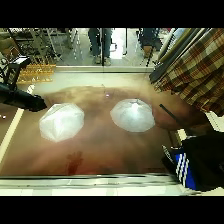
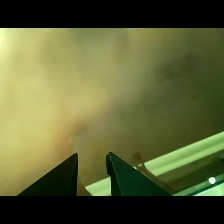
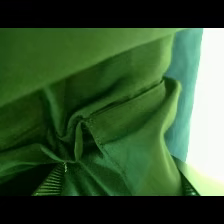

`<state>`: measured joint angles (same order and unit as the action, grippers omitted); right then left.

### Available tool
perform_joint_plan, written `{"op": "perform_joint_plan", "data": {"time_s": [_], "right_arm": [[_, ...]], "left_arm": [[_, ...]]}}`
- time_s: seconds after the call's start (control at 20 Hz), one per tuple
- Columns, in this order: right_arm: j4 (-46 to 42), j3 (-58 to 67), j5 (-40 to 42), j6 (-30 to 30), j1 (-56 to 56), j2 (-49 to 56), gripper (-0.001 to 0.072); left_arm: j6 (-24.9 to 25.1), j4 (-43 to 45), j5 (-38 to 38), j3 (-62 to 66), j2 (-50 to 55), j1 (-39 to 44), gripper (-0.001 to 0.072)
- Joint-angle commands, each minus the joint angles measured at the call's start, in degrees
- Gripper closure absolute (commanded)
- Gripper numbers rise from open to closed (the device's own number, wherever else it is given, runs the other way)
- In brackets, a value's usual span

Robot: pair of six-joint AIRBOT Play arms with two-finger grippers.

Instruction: Fold the clothes and pants, and hang the long-sleeved shirts on hangers.

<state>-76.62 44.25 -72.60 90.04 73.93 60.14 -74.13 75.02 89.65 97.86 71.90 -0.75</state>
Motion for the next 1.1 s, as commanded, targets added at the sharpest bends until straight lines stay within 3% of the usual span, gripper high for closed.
{"op": "perform_joint_plan", "data": {"time_s": [0.0, 0.2, 0.3, 0.35, 0.45, 0.55, 0.75, 0.8, 0.85, 0.9, 1.05], "right_arm": [[-5.16, 7.58, -11.1, -4.17, 0.31, -0.09, 0.0016], [-7.76, 24.68, -25.18, -4.15, 0.31, -0.09, 0.0016], [-6.8, 30.95, -26.8, -3.76, 0.28, -0.09, 0.0016], [-3.28, 33.03, -25.88, -2.95, 0.28, -0.09, 0.0017], [12.61, 34.03, -19.93, -2.25, -0.55, -0.07, 0.0023], [22.93, 30.56, -14.03, -4.04, -7.34, -0.09, 0.006], [22.4, 13.42, 1.99, -6.32, -33.73, -0.07, 0.0093], [22.34, 9.44, 8.13, -7.74, -40.72, -0.07, 0.0222], [21.97, 6.67, 14.01, -9.07, -47.21, -0.07, 0.0486], [20.48, 5.33, 20.22, -10.08, -53.22, -0.09, 0.066], [14.21, 6.43, 32.94, -10.27, -63.91, -0.13, 0.0672]], "left_arm": [[0.07, -0.02, -0.04, 0.0, 0.28, -0.07, 0.0502], [0.07, 0.0, -0.07, 0.0, 0.28, -0.07, 0.0502], [0.04, -0.04, -0.04, 0.0, 0.28, -0.04, 0.0502], [0.04, -0.07, -0.04, 0.0, 0.28, -0.04, 0.0502], [0.02, -0.04, -0.07, 0.0, 0.28, -0.04, 0.0502], [0.02, -0.04, -0.07, 0.0, 0.28, -0.04, 0.0502], [-0.2, -0.02, -1.01, 0.0, 0.28, -0.07, 0.0502], [-0.2, -0.02, -1.7, 0.0, 0.28, -0.07, 0.0502], [-0.5, -0.02, -1.99, 0.0, 0.28, -0.07, 0.0502], [-0.96, -0.02, -1.66, 0.0, 0.28, -0.07, 0.0502], [-1.9, -0.02, -1.55, 0.0, 0.28, -0.04, 0.0502]]}}
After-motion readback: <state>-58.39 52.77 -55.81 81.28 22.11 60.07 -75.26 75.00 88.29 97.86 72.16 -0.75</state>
